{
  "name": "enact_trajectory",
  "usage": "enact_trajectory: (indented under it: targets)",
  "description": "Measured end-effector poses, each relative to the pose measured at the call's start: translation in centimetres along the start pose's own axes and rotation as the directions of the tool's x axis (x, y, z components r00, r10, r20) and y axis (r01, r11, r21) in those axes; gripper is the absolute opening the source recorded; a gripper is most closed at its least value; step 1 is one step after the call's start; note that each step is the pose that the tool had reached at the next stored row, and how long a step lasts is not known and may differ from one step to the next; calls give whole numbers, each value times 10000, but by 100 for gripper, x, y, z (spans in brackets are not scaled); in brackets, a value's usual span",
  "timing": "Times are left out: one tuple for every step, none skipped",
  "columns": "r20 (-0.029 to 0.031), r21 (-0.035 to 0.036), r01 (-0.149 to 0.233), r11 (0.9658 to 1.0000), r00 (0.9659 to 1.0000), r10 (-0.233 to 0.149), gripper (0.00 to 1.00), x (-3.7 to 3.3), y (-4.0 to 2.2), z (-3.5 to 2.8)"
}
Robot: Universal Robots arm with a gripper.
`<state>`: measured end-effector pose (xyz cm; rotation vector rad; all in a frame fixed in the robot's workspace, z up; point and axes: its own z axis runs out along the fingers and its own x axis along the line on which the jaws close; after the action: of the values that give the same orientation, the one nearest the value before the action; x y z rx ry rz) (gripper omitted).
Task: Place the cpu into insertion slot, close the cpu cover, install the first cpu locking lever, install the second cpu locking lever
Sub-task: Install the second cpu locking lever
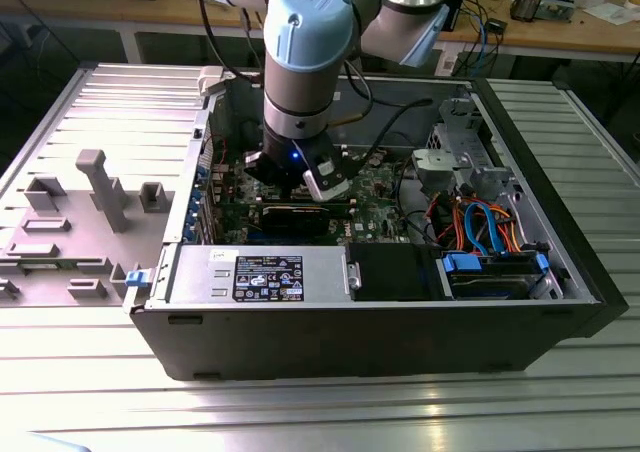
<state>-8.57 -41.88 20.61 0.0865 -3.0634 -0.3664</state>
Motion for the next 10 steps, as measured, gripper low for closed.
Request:
enact_trajectory:
  targets:
    - [27, -35, -99, 9999, 9999, 99, 11, 0, -2, 12]
    - [53, -87, -199, 9998, 9998, 199, 11, 1, -5, 21]
    - [66, -147, -241, 9996, 9997, 242, 11, 4, -6, 28]
    - [76, -225, -270, 9994, 9996, 271, 11, 8, -8, 38]
    - [82, -265, -287, 9992, 9995, 289, 11, 9, -10, 47]
    - [85, -287, -295, 9992, 9995, 298, 11, 9, -11, 53]
    - [90, -293, -322, 9990, 9994, 325, 11, 12, -11, 62]
    - [96, -296, -345, 9990, 9993, 348, 11, 16, -7, 70]
    - [101, -300, -359, 9989, 9993, 362, 11, 19, -5, 75]
    - [105, -300, -372, 9989, 9992, 376, 11, 21, -2, 80]
